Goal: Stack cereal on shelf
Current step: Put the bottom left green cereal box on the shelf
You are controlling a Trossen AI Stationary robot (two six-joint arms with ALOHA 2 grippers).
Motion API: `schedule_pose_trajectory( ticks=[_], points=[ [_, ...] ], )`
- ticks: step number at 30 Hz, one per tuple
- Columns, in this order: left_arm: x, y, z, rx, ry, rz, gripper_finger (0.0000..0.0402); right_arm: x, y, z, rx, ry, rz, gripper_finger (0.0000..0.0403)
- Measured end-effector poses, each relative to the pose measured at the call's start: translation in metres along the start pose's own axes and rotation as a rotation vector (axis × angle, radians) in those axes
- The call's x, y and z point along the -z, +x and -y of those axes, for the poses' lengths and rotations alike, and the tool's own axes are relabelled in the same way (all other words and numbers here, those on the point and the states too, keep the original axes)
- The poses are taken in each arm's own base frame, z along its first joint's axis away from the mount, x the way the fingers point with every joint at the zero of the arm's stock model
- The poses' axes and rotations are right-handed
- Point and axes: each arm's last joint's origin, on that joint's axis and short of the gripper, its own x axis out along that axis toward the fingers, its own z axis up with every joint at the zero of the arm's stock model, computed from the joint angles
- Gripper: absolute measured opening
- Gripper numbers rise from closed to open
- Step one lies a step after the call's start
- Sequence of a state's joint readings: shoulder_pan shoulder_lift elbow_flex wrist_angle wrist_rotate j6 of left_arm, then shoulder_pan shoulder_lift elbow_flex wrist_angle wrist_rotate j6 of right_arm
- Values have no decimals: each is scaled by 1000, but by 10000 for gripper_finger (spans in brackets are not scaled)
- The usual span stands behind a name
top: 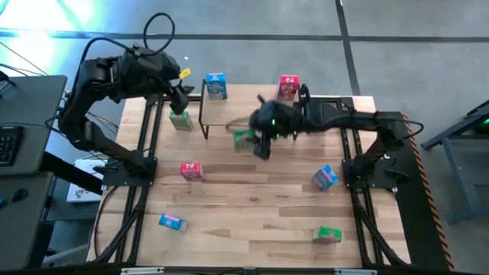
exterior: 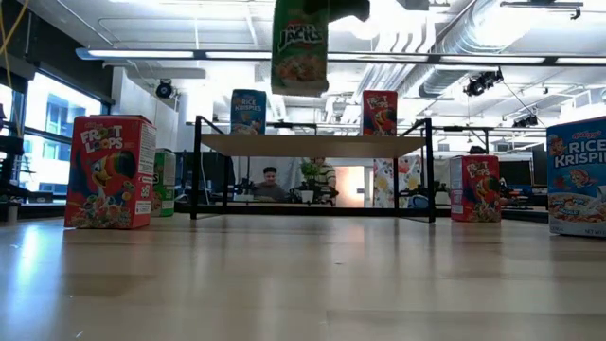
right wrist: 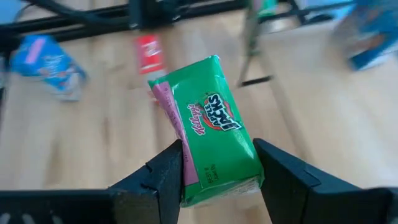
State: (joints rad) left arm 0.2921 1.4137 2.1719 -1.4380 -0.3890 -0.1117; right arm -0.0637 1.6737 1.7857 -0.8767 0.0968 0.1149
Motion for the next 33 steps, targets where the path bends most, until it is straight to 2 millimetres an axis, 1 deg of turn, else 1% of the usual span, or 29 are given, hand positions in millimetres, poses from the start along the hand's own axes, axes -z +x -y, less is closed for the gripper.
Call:
schedule_pose_trajectory(
  ticks=[4,9,18,26,33],
  points=[
    [-1,4,-9,-40,-5,-10,234,-6,-3,32,58,-12,7,170],
    [-1,7,-19,-87,-25,-21,234,-7,-5,70,66,-3,7,170],
    [-1,10,-33,-144,-67,-33,234,-3,-11,128,155,-8,8,170],
    [-1,11,-36,-164,-75,-35,234,-2,-20,166,207,-17,68,170],
    [-1,11,-36,-168,-74,-35,234,-9,-27,186,220,-34,188,170]
  ],
)
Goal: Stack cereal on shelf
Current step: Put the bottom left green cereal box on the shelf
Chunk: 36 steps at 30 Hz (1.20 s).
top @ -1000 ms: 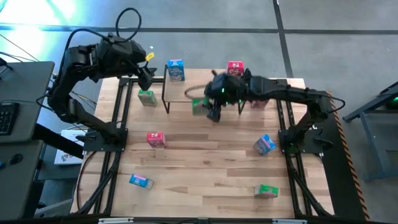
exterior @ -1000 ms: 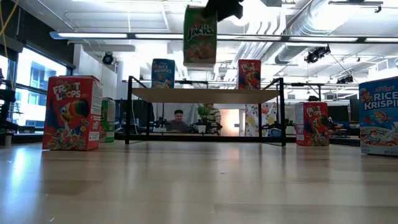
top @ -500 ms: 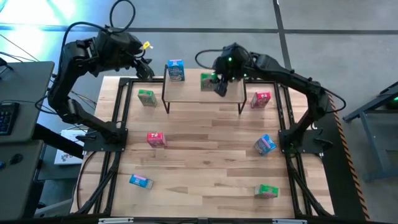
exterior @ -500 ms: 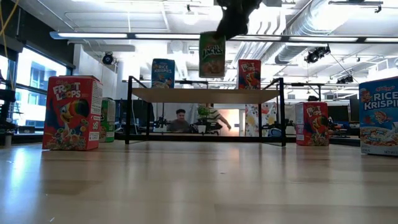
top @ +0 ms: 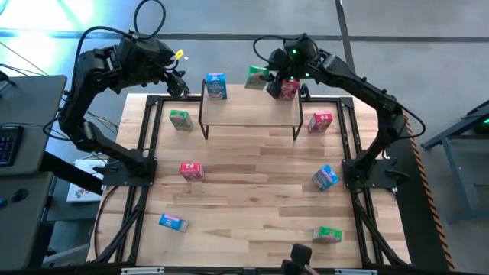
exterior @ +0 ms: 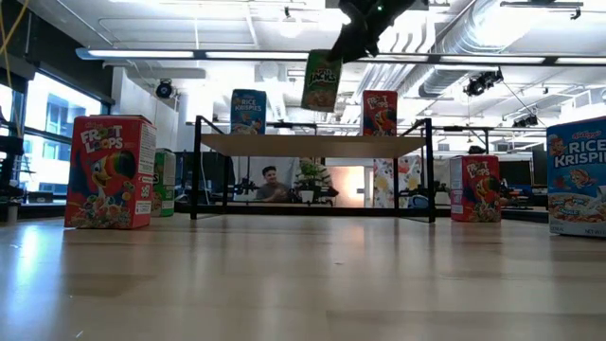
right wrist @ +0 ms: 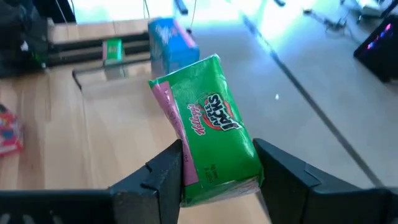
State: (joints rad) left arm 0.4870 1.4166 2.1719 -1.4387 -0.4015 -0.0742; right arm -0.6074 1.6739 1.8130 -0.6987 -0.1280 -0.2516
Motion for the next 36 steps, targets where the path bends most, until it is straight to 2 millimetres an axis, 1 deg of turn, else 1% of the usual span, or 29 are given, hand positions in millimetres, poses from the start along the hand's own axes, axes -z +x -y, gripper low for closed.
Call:
schedule_pose_trajectory(
  ticks=[5,13,18,26,36],
  points=[
    [0,0,0,0,0,0,234,-2,-1,8,23,-40,39,170],
    [0,0,0,-1,0,0,234,-2,-1,9,-28,-75,56,170],
    [0,0,0,-2,0,0,234,0,0,8,-43,-77,35,170],
    [0,0,0,-2,-1,0,234,7,18,9,-63,-71,-5,170],
    [0,0,0,-2,-1,0,234,22,47,10,-92,-53,-99,170]
  ],
)
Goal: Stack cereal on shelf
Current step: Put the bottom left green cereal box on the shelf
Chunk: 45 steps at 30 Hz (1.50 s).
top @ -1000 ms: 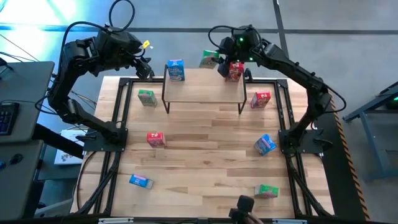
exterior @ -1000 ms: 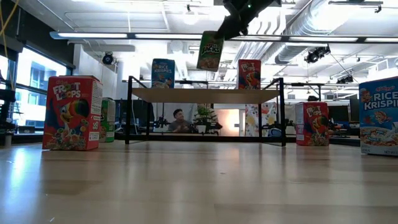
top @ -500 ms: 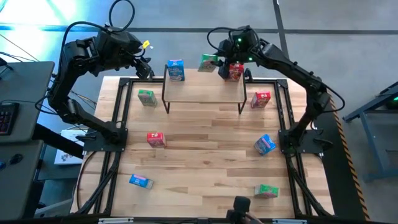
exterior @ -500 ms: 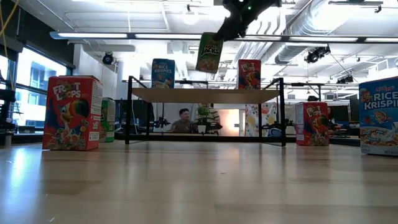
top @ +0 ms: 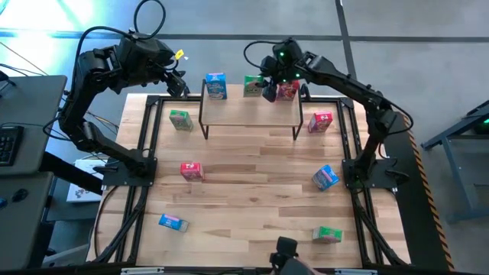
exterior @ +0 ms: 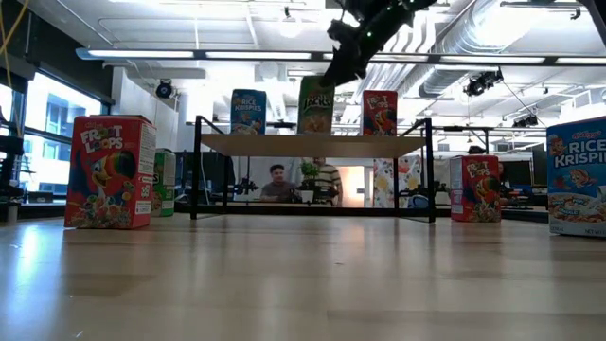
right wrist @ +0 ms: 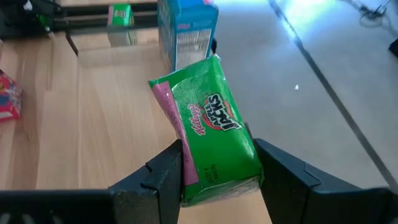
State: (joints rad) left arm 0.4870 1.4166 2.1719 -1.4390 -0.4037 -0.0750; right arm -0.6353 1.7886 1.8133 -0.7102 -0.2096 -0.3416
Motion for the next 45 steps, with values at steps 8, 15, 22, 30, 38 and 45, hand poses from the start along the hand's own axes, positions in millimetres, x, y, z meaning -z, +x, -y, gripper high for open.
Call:
schedule_pose_trajectory(
  ticks=[8,15,22,30,38,45],
  points=[
    [0,0,0,0,0,0,234,3,6,1,25,-7,-35,170],
    [0,0,0,0,0,0,234,5,9,1,16,13,-51,170],
    [0,0,0,0,0,0,234,3,12,-4,4,27,-39,170],
    [0,0,0,0,0,0,234,3,13,-5,-1,50,-41,170],
    [0,0,0,0,0,0,234,3,13,-5,-1,50,-41,170],
    [0,0,0,0,0,0,234,3,12,-5,9,50,-44,170]
  ],
)
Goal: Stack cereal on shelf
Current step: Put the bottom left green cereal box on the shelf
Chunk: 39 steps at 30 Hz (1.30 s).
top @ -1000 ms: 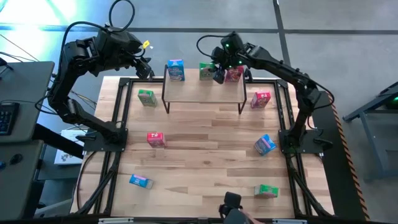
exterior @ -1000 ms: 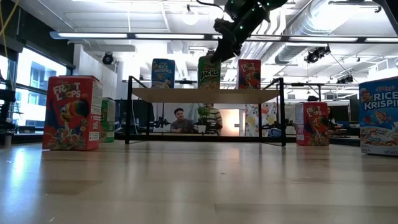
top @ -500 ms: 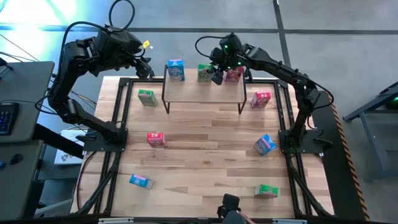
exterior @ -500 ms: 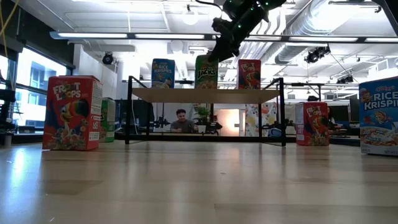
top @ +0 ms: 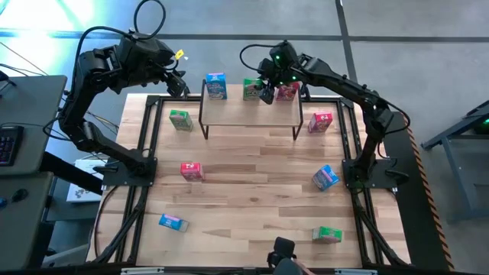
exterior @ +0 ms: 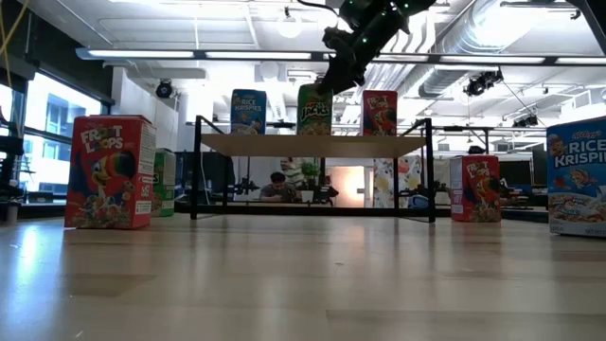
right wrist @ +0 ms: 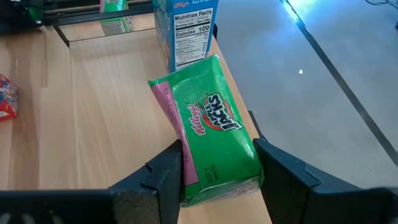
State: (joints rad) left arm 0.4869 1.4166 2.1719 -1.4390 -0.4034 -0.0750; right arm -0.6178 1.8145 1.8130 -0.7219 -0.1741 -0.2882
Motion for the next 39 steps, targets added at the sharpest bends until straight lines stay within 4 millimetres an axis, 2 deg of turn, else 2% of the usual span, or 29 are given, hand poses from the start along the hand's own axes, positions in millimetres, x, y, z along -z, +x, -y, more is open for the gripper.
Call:
schedule_pose_trajectory(
  ticks=[15,25,39],
  points=[
    [0,0,0,2,0,0,234,1,7,0,-1,20,-9,171],
    [0,0,0,3,0,0,234,3,9,0,11,14,-28,239],
    [0,0,0,4,0,0,234,2,6,1,52,-21,-30,245]
  ],
)
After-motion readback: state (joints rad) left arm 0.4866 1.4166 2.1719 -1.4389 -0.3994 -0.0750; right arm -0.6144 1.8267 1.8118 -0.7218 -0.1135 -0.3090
